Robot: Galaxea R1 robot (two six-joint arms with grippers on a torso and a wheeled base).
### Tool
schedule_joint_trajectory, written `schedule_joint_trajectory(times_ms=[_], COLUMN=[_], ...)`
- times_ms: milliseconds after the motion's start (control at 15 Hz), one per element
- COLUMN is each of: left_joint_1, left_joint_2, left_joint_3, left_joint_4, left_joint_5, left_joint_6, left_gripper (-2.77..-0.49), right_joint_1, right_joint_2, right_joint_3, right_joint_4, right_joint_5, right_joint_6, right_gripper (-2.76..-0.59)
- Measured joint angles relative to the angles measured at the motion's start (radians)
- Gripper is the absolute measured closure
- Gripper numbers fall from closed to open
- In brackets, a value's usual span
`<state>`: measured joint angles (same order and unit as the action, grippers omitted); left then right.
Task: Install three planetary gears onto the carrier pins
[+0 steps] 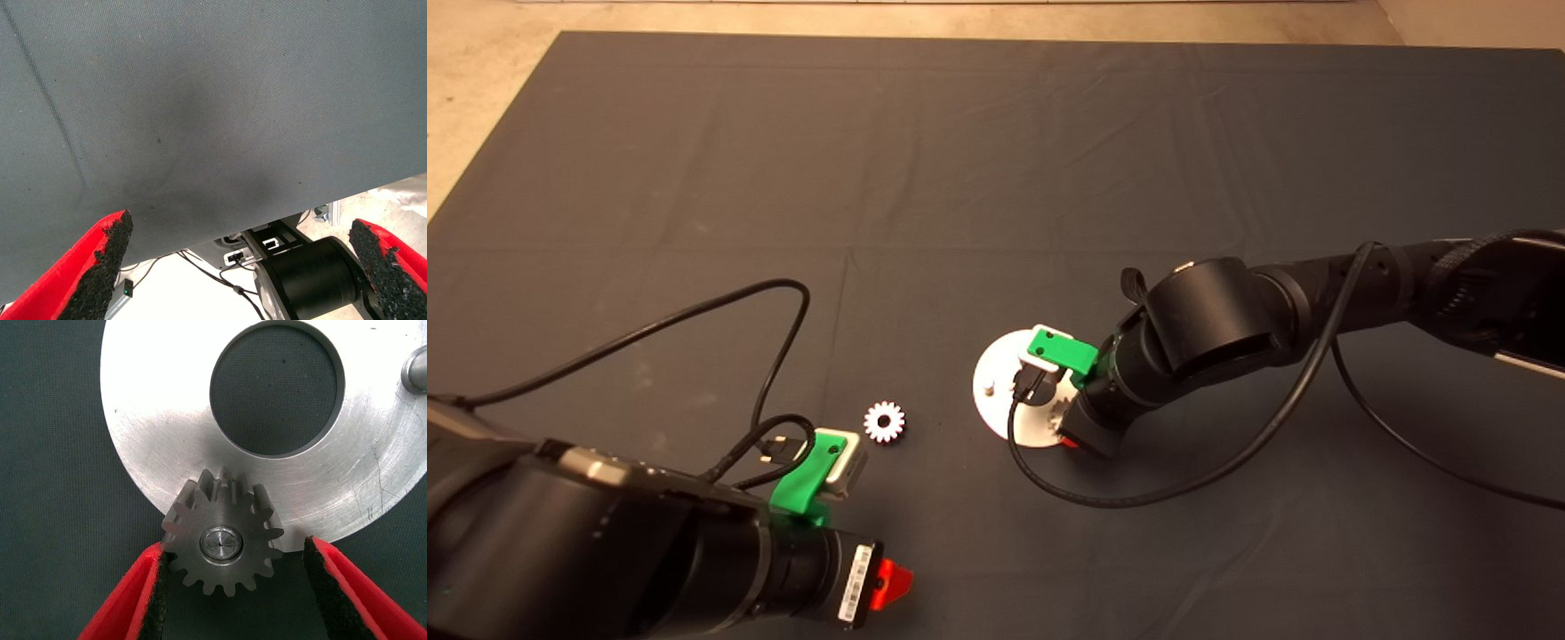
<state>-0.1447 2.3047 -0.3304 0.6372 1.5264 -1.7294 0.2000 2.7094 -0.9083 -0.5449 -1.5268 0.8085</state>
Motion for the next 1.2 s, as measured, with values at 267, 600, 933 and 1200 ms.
schedule_joint_trajectory(times_ms=[267,600,933,1200], left_joint_1=[0.000,0.000,0.000,0.000], left_joint_2=[0.000,0.000,0.000,0.000], left_joint_3=[0.000,0.000,0.000,0.000], left_joint_4=[0.000,0.000,0.000,0.000], left_joint_5=[0.000,0.000,0.000,0.000], left_joint_6=[0.000,0.000,0.000,0.000], left_gripper=[-2.34,-2.34,-2.34,-2.34], right_joint_1=[0.004,0.043,0.053,0.094], right_joint_2=[-0.004,-0.020,-0.031,-0.149], right_joint_3=[0.000,0.044,0.102,0.104], right_joint_4=[0.001,0.006,0.062,0.107], right_joint_5=[0.001,-0.004,-0.002,0.001], right_joint_6=[0.029,0.122,0.183,0.192], right_gripper=[-1.42,-1.42,-1.42,-1.42])
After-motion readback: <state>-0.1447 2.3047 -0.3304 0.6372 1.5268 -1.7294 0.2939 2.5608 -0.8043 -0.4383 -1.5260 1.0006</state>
